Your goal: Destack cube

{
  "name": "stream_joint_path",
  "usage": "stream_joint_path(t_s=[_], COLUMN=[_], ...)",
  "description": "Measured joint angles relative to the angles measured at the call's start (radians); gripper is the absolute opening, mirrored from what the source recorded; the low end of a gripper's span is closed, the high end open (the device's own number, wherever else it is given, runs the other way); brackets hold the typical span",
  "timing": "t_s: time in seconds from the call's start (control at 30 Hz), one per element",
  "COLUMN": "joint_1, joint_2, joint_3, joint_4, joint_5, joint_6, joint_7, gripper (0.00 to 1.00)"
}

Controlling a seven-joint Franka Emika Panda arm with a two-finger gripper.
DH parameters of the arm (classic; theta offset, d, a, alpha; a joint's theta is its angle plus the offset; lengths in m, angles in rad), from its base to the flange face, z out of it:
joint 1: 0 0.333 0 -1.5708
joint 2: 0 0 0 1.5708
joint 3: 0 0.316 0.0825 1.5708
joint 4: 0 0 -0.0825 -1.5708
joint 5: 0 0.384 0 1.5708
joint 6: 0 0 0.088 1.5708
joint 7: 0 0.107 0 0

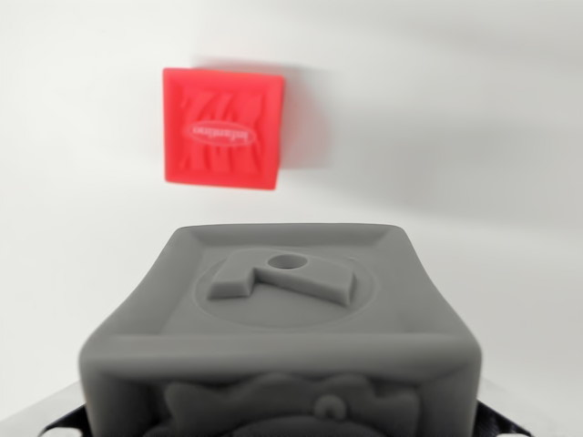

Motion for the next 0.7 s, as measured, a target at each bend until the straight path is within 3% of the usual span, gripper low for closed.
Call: stream_joint_path(t_s=[0.7], joint_1=[-0.041], joint_2=[-0.076], joint_3=[0.000], joint_4=[-0.130], joint_5=[0.005], joint_6=[0.054], joint_7=[-0.070], gripper=[0.00])
